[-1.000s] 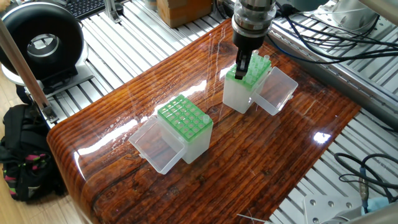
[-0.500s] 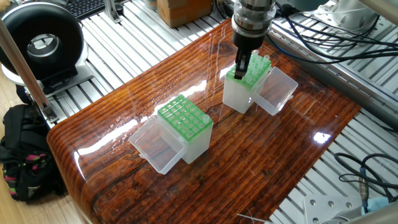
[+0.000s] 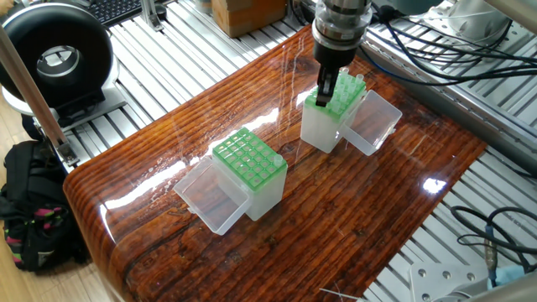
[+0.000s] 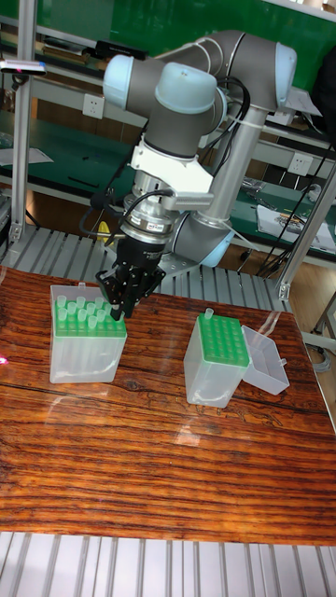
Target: Transfer all large pipette tips from one holder to another
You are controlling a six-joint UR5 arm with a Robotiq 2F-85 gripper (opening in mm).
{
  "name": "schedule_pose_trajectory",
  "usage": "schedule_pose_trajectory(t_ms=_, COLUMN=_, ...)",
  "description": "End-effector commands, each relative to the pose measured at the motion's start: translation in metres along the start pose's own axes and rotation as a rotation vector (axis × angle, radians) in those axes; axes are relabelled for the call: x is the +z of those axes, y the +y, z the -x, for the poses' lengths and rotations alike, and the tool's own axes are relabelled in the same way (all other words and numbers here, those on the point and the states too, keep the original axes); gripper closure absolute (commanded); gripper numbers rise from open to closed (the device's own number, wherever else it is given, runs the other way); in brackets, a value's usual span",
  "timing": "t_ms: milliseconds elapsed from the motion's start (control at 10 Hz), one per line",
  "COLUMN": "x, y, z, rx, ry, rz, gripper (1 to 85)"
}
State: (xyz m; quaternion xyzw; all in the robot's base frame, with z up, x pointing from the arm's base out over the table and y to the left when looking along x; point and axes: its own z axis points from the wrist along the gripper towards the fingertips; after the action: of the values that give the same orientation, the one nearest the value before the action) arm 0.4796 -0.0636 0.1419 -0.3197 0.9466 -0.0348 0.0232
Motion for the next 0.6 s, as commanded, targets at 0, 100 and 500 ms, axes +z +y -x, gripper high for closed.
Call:
schedule_pose_trajectory(t_ms=0, x=-0.0018, y=0.0016, z=0.0026, rx=0.006, ry=-0.002, rz=0.007, gripper=58.7)
schedule_pose_trajectory(t_ms=100, x=-0.0018, y=0.0019, z=0.0026, rx=0.006, ry=-0.001, rz=0.008, gripper=58.7)
schedule_pose_trajectory(t_ms=500, x=-0.0019, y=0.0002, z=0.0005, rx=0.012, ry=0.010, rz=0.001, gripper=64.3)
